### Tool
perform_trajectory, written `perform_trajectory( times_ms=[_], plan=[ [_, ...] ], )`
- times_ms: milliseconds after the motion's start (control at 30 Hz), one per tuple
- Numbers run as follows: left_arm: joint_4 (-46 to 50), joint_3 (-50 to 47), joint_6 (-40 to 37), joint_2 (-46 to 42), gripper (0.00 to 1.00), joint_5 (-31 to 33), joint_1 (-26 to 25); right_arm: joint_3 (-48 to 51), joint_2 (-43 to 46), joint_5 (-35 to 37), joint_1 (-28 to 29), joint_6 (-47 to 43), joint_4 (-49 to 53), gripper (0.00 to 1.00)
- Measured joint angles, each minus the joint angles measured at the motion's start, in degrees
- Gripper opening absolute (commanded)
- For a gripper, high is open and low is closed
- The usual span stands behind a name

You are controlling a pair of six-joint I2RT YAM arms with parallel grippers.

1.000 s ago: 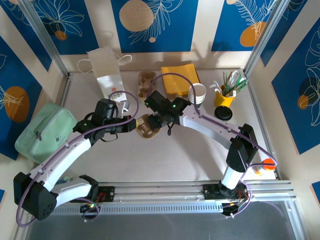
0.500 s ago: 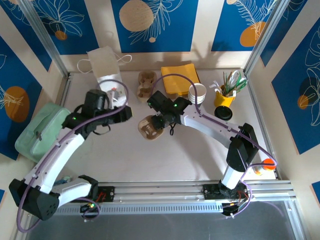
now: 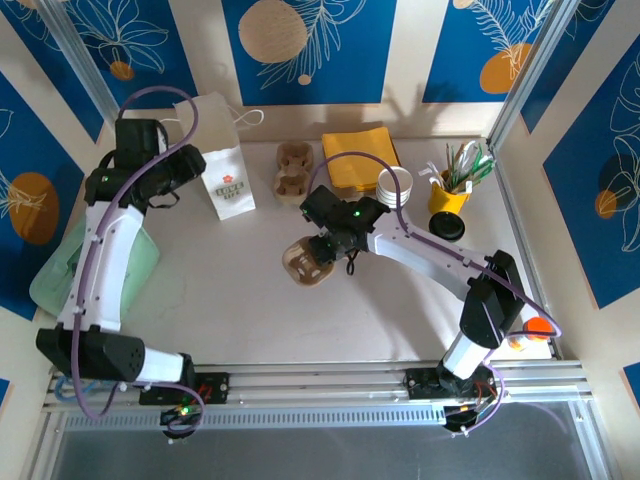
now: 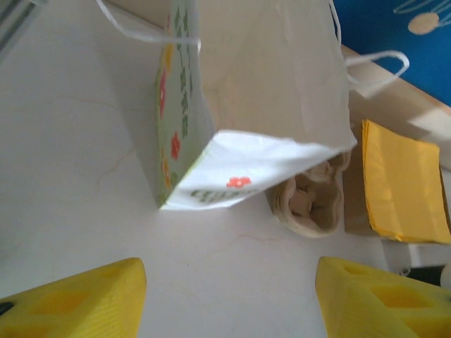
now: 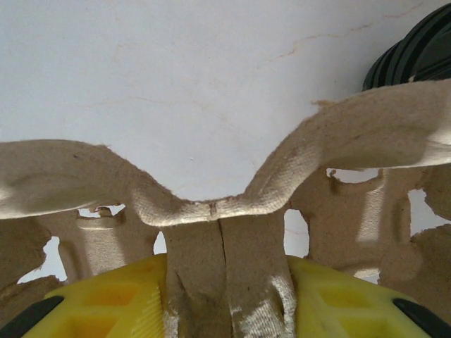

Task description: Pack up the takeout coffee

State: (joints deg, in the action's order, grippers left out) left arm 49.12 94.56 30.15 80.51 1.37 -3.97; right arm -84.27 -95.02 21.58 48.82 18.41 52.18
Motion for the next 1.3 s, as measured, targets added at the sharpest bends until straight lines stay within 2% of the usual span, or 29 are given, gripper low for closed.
perform_trajectory(
  times_ms=[167,300,567,1000,1300],
  plan=[
    [0.85,6.82,-0.7,7.06,0.64,3.5,0.26,0.55,0.17,-0.42,-0.13,0.02,0.42,0.41],
    [1.03,8.24,-1.14,10.69,0.63,5.77,0.48,0.68,0.74,-0.66,-0.22,0.04,1.05,0.41],
    [2.14,18.64,-2.89,21.75,0.59,8.15,0.9,0.92,1.55,-0.87,-0.22,0.24,1.49,0.41],
    [6.93,34.58,-4.9,35.71,0.33,10.73,2.16,1.49,3.15,-1.01,-0.59,0.68,2.4,0.41],
    [8.94,37.42,-5.16,37.97,0.2,10.4,3.1,1.53,4.22,-1.01,-0.96,0.68,2.84,0.41]
  ],
)
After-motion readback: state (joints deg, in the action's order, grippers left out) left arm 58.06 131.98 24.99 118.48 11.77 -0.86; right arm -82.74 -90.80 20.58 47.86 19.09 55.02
